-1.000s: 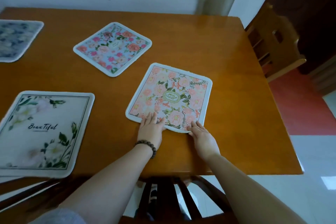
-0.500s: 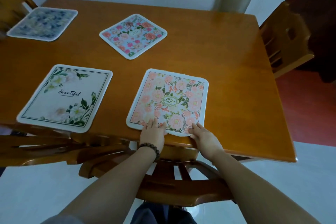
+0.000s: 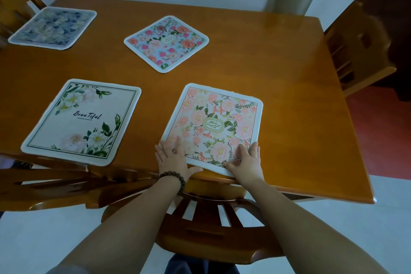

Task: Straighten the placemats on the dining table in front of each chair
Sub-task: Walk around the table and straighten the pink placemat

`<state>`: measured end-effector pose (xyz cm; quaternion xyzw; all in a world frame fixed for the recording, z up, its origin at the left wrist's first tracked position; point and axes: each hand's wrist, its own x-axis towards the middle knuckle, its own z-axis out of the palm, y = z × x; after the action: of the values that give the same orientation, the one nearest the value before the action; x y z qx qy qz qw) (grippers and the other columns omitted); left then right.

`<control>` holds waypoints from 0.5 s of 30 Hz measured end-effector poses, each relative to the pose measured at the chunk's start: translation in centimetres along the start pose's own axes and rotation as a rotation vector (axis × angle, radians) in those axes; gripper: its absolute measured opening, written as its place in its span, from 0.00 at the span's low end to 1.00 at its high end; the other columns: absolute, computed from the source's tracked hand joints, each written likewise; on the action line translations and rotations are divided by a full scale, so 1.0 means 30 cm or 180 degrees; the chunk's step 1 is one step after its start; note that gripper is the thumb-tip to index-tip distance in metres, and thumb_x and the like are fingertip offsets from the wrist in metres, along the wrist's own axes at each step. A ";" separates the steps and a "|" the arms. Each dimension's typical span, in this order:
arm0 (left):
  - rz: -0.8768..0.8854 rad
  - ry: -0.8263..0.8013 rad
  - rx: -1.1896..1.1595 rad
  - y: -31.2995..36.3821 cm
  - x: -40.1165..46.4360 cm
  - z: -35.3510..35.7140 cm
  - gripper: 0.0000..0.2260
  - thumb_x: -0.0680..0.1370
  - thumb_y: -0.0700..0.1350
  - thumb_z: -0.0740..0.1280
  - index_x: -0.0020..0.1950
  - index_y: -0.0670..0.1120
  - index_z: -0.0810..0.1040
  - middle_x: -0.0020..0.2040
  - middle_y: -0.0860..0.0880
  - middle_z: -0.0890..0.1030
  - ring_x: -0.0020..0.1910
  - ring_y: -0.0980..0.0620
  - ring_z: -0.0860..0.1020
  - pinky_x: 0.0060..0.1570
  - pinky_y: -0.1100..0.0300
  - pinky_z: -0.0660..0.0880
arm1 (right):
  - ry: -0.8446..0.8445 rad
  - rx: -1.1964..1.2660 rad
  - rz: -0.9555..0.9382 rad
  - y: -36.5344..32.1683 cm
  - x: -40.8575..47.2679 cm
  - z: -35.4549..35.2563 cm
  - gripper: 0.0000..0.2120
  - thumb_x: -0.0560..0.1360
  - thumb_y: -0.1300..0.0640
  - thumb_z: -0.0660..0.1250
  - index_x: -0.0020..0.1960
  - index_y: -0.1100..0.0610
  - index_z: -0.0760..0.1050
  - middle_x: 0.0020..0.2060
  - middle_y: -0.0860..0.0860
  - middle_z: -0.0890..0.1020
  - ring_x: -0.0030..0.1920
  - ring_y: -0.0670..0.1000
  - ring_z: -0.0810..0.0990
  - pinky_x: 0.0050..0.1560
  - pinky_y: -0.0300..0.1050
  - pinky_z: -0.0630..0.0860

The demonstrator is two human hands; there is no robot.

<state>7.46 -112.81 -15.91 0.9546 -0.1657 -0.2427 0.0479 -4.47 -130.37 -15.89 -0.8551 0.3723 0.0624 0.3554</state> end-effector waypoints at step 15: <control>0.0261 0.0285 -0.0239 -0.044 0.120 -0.159 0.56 0.64 0.69 0.69 0.76 0.52 0.34 0.75 0.35 0.37 0.75 0.36 0.40 0.73 0.43 0.45 | 0.0439 -0.0166 -0.0148 -0.079 -0.003 0.059 0.42 0.70 0.32 0.63 0.75 0.45 0.48 0.76 0.56 0.40 0.75 0.58 0.37 0.73 0.53 0.44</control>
<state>13.11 -112.74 -13.57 0.9545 -0.1931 -0.2037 0.1009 -2.63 -128.04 -15.84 -0.8747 0.3742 0.0047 0.3078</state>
